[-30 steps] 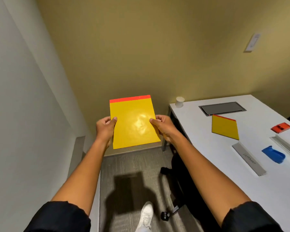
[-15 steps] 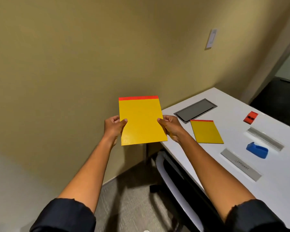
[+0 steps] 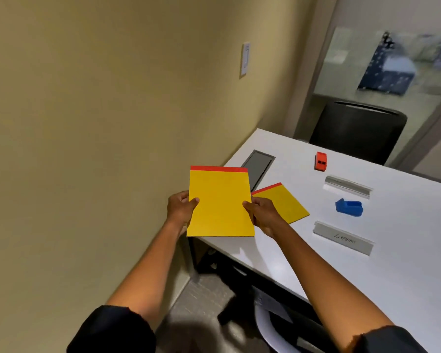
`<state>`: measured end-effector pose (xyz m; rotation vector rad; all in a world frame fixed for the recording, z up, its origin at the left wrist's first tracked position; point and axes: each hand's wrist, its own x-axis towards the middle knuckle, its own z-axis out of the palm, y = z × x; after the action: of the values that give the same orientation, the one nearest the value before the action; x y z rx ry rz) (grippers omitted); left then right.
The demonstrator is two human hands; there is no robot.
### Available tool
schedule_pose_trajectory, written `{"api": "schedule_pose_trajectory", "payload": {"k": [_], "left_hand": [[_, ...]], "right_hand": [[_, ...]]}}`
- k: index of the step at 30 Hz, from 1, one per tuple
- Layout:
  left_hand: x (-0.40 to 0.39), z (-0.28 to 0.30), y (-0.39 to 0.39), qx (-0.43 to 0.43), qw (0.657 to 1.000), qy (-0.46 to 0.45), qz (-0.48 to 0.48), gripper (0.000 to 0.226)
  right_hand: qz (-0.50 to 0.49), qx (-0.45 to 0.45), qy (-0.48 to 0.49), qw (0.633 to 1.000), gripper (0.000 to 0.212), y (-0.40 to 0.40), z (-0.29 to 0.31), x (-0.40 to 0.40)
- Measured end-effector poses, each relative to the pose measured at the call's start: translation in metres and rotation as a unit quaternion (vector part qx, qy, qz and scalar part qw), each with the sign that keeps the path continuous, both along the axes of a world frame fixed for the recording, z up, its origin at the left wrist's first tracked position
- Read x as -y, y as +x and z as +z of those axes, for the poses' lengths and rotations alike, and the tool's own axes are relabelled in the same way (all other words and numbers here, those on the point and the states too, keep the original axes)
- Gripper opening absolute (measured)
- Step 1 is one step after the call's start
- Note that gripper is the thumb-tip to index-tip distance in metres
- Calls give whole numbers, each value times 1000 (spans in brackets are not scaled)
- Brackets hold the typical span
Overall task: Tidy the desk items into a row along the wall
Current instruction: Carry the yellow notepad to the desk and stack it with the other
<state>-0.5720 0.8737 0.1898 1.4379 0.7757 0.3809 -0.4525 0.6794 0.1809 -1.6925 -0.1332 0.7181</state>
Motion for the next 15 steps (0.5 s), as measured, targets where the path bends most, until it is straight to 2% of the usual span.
{"api": "schedule_pose_trajectory", "payload": {"k": [2, 4, 6, 9, 11, 15], "left_hand": [[-24, -24, 25, -22, 998, 39, -47, 14], [-44, -47, 51, -40, 994, 68, -82, 8], [-42, -37, 63, -55, 988, 94, -112, 11], [-33, -14, 79, -68, 979, 108, -161, 18], [-33, -20, 96, -78, 973, 117, -186, 21], [-34, -34, 129, -98, 966, 146, -188, 6]], "right_hand": [[-37, -15, 2, 999, 35, 11, -10, -5], [-74, -24, 1, 997, 26, 17, -12, -10], [-100, -37, 4, 994, 18, 20, -13, -10], [-139, -56, 21, 988, 18, 31, -23, -8], [-160, -61, 24, 985, 18, 40, -29, -6], [-203, -58, 37, 977, 22, 65, -44, -3]]}}
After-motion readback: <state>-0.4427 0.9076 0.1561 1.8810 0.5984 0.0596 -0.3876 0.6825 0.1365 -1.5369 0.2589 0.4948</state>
